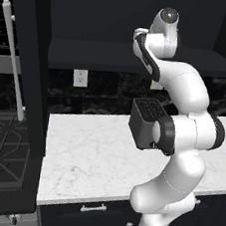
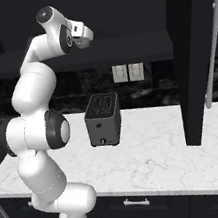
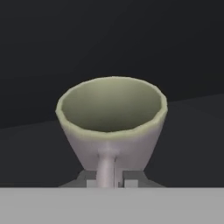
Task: Gather all objects into one cabinet and sort the glasses and bowls to opposite sides.
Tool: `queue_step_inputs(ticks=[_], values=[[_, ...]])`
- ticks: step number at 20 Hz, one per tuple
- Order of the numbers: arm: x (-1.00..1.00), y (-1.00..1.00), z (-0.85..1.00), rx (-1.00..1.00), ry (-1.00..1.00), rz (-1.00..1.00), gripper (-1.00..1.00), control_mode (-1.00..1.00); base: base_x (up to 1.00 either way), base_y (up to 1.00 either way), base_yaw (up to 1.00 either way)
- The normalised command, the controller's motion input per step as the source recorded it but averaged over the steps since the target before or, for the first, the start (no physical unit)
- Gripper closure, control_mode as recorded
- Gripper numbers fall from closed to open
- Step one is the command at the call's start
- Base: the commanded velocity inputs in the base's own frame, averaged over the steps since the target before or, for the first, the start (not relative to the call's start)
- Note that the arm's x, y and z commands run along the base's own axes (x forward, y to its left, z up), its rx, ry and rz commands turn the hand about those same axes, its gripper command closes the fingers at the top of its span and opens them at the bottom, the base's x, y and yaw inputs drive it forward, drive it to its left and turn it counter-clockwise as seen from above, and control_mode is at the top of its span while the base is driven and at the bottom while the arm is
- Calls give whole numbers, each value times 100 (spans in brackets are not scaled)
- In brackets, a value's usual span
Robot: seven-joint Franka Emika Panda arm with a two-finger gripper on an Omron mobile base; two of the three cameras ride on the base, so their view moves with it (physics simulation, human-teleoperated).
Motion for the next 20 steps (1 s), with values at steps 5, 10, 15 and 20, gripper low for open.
queue_step_inputs(ticks=[5,10,15,20], values=[[0,-1,0,0,0,0,100,-100,0,0,0],[0,0,0,0,0,0,100,-100,0,0,0],[0,0,0,0,0,0,100,-100,0,0,0],[0,0,0,0,0,0,100,-100,0,0,0]])
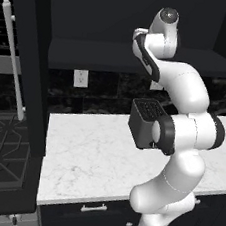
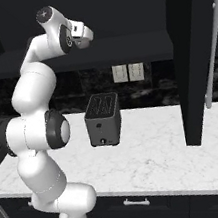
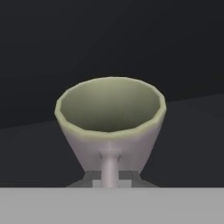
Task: Gather all objects into one cabinet and sort the glasses and bowls to opposite sides.
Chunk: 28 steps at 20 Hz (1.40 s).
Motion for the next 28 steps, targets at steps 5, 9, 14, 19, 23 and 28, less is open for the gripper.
queue_step_inputs(ticks=[5,9,14,19,23,28], values=[[-26,0,5,0,-3,0,100,-100,0,0,0],[-31,0,6,0,-6,0,100,-100,0,0,0],[-29,0,0,0,-4,0,100,-100,0,0,0],[-46,0,1,0,-10,0,100,-100,0,0,0],[-54,0,12,0,-14,0,100,-100,0,0,0],[-53,0,14,0,-14,0,100,-100,0,0,0]])
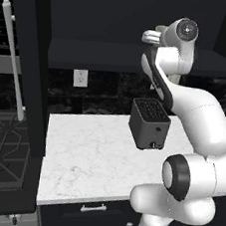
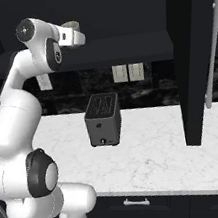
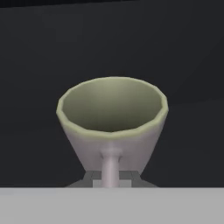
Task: Gather all objects into one cabinet and sort the glasses and bowls to opposite sides.
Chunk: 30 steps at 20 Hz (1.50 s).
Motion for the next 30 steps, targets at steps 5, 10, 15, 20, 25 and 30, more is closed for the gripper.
queue_step_inputs(ticks=[5,10,15,20,25,30], values=[[-52,0,13,0,-13,0,100,-100,0,0,0],[-48,0,16,0,-11,0,100,-100,0,0,0],[-44,0,13,0,-9,0,100,-100,0,0,0],[-16,0,6,0,-3,0,100,-100,0,0,0],[0,0,0,0,0,0,100,-100,0,0,0],[0,0,0,0,0,0,100,100,-7,0,0]])
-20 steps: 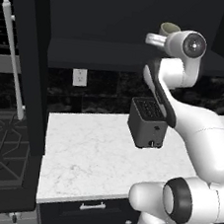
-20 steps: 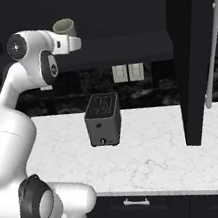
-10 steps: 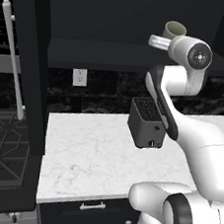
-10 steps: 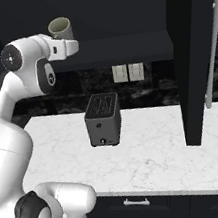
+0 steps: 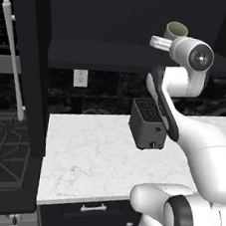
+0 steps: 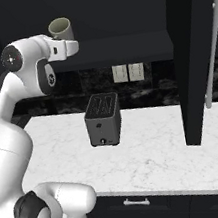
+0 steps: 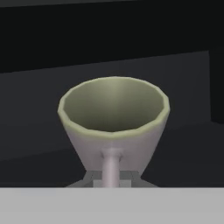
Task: Gather all objects into one cabinet and sort the glasses and bowls to opposite sides.
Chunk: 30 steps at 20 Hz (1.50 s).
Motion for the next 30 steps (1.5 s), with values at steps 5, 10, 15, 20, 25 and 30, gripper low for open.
queue_step_inputs(ticks=[5,10,15,20,25,30], values=[[0,0,0,0,0,0,100,100,-58,0,0],[0,0,0,0,0,0,100,100,-94,0,0],[0,0,0,0,0,0,100,100,-100,0,0],[0,0,0,0,0,0,100,100,-91,0,0],[0,0,0,0,0,0,100,100,-62,0,11],[0,0,0,0,0,0,100,100,-59,14,41]])
